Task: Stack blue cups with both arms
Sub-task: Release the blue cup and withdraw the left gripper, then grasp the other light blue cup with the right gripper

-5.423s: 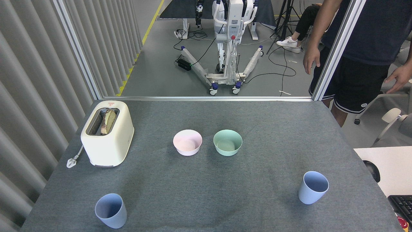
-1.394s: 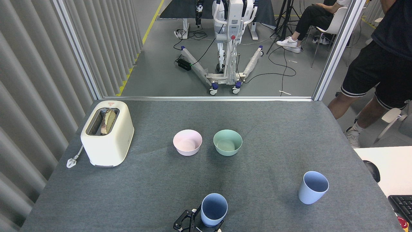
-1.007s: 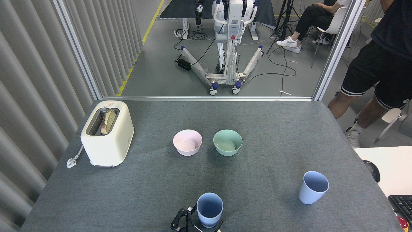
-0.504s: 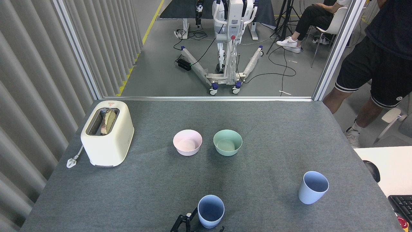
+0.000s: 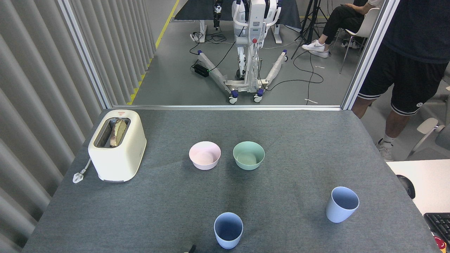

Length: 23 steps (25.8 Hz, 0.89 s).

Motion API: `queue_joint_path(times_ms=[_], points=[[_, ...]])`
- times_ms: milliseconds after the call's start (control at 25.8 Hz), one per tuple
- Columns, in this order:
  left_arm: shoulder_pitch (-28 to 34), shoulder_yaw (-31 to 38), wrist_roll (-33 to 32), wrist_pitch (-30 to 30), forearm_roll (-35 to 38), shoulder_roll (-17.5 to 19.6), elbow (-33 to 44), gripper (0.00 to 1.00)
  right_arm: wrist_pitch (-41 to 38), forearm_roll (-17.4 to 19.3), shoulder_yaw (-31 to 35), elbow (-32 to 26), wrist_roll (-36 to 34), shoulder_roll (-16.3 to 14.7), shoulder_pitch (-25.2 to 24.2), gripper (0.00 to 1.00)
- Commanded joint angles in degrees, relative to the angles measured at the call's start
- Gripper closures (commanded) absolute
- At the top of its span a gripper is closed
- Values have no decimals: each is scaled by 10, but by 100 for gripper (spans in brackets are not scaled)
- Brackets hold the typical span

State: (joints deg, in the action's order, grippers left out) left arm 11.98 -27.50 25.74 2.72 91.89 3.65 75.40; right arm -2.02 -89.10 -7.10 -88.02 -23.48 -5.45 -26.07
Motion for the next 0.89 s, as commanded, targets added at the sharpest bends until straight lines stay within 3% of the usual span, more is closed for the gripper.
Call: queue_joint_path(times_ms=[0,116,310,426,658,852], points=[[90,47,11,-3,0,26,62,0,17,12,8,0,2,2,3,0],[156,83,28,0,-1,41,137,0,27,64,36,0,5,2,6,0],[169,142,25,1,-34,33,178,0,28,63,113,2,28,-9,5,0],[156,144,24,2,-69,26,168,0,29,62,119,20,93,-30,51,0],[133,148,24,50,-72,26,127,0,29,62,119,116,99,-55,148,0],[126,160,24,69,-73,25,114,0,24,62,115,163,98,-75,191,0]])
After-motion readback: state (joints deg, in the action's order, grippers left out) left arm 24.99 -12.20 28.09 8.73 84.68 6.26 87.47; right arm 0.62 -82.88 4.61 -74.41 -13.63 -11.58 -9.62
